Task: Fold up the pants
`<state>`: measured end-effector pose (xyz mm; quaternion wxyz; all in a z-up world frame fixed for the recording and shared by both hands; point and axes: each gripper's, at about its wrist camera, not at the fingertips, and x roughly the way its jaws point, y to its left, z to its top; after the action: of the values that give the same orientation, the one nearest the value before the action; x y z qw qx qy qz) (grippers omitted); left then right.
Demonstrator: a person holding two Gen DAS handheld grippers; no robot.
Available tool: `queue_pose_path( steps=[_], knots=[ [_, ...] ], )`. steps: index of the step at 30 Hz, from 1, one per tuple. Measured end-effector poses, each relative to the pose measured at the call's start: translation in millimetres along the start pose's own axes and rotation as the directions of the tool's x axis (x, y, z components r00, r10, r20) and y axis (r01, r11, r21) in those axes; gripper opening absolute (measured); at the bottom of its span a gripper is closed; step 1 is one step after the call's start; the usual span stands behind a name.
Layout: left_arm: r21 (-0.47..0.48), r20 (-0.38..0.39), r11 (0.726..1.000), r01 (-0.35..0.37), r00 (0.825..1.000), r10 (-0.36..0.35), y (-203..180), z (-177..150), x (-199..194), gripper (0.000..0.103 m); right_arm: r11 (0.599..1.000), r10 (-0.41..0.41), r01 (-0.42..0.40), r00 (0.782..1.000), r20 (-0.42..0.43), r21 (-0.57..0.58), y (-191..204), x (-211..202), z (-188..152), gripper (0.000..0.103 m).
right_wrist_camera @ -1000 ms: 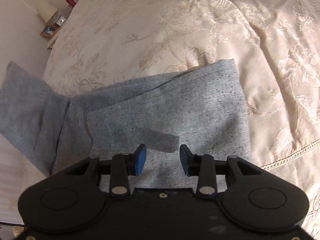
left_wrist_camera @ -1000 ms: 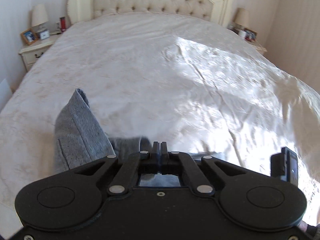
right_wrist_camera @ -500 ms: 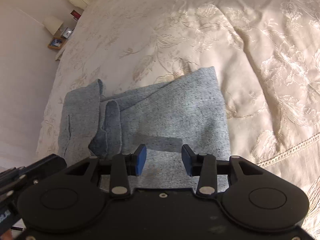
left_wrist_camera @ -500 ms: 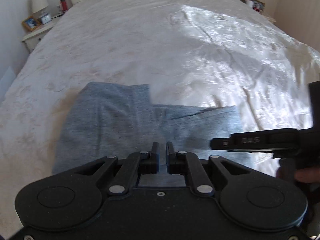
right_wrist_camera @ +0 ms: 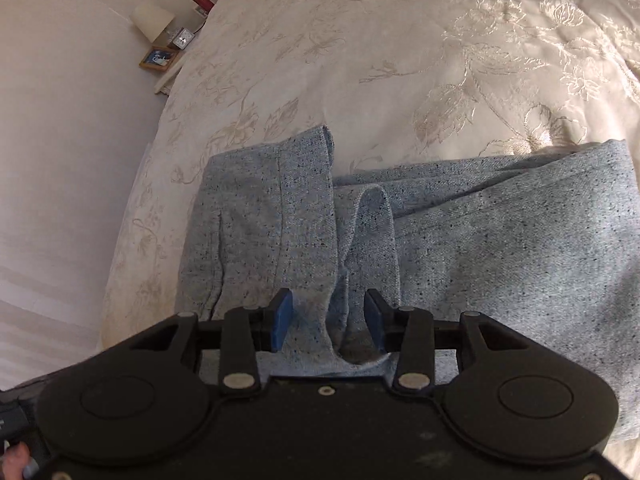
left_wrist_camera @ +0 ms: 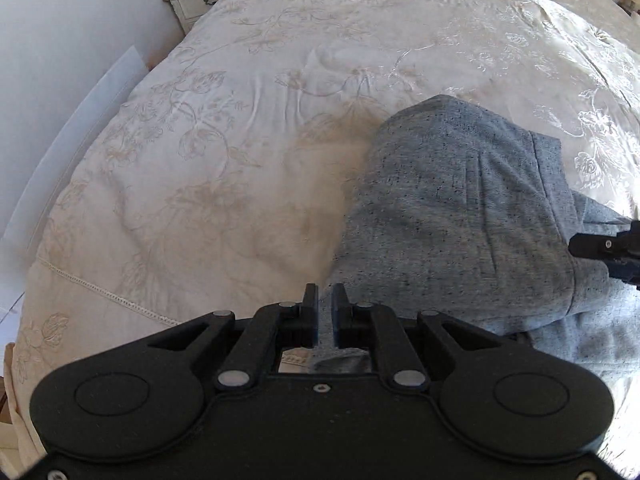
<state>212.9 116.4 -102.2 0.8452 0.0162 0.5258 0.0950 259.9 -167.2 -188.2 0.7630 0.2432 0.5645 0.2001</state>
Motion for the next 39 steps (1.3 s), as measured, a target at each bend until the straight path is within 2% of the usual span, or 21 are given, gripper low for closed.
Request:
queue_pose_path(
  steps=[4,6,8,9,10,11,13,16,20,23,26,28,31,32,35,39],
  knots=[
    [0.04,0.009,0.999,0.02,1.0,-0.021,2.4,-1.1,-2.3,0.015,0.999,-0.007,0.007,1.0,-0.006,0.038,4.3,19.6,7.6,0.044],
    [0.068,0.022,0.995,0.067,0.997,-0.069,0.5,-2.7,-5.7,0.015,0.999,-0.016,0.017,1.0,-0.02,0.047,4.4,27.2,7.9,0.044],
    [0.143,0.033,0.984,0.107,0.993,-0.113,-8.7,-7.6,-10.0,0.016,0.997,-0.014,0.015,1.0,-0.021,0.074,2.1,34.2,8.1,0.046],
    [0.194,0.042,0.976,0.104,0.993,-0.114,-16.1,-10.6,-11.8,0.016,0.997,0.001,-0.001,1.0,-0.002,0.077,1.7,34.3,6.5,0.041],
    [0.239,0.055,0.967,0.089,0.993,-0.105,-23.6,-14.0,-13.4,0.016,0.998,0.019,-0.02,1.0,0.017,0.068,2.5,32.4,4.9,0.024],
    [0.271,0.064,0.96,0.078,0.993,-0.099,-30.0,-17.0,-14.4,0.016,0.998,0.044,-0.045,0.999,0.025,0.051,4.3,29.7,2.7,0.014],
    [0.296,0.058,0.95,0.096,0.991,-0.118,-39.1,-19.8,-15.0,0.016,0.998,0.048,-0.05,0.998,0.05,0.04,8.0,17.5,0.3,0.006],
    [0.287,0.036,0.948,0.139,0.987,-0.156,-46.6,-20.5,-14.8,0.016,0.998,0.068,-0.069,0.992,0.103,0.012,13.1,-12.9,-1.4,0.005],
    [0.268,0.031,0.953,0.142,0.987,-0.156,-53.9,-19.1,-13.2,0.016,0.995,0.054,-0.04,0.987,0.148,-0.095,25.1,-51.2,-3.1,0.005],
    [0.255,0.021,0.957,0.138,0.989,-0.148,-58.4,-18.2,-10.4,0.016,0.996,0.031,-0.018,0.987,0.159,-0.082,18.9,-64.8,-3.8,0.007],
    [0.248,0.014,0.96,0.133,0.99,-0.141,-60.6,-17.8,-9.1,0.016,0.992,-0.087,0.093,0.993,0.075,-0.089,1.0,-43.7,-1.9,0.012],
    [0.249,0.028,0.962,0.115,0.992,-0.125,-61.4,-16.7,-10.3,0.016,0.991,-0.121,0.123,0.992,0.038,-0.057,-14.8,-33.8,-3.6,0.018],
    [0.22,0.061,0.97,0.102,0.991,-0.118,-58.9,-13.0,-13.9,0.016,0.998,-0.055,0.054,0.997,0.048,0.024,-36.1,-40.5,-7.2,0.035],
    [0.202,0.079,0.974,0.099,0.99,-0.117,-58.0,-9.8,-15.1,0.016,0.999,-0.033,0.03,0.997,0.066,0.042,-41.2,-44.3,-7.4,0.037],
    [0.172,0.092,0.977,0.123,0.986,-0.141,-59.7,2.0,-13.0,0.016,0.999,-0.032,0.029,0.996,0.084,0.032,-45.8,-45.4,-0.7,0.04],
    [0.179,0.083,0.965,0.189,0.975,-0.206,-80.2,18.9,-8.0,0.016,0.998,-0.016,0.011,0.998,0.068,0.07,-49.1,-41.9,11.5,0.04]
  ],
)
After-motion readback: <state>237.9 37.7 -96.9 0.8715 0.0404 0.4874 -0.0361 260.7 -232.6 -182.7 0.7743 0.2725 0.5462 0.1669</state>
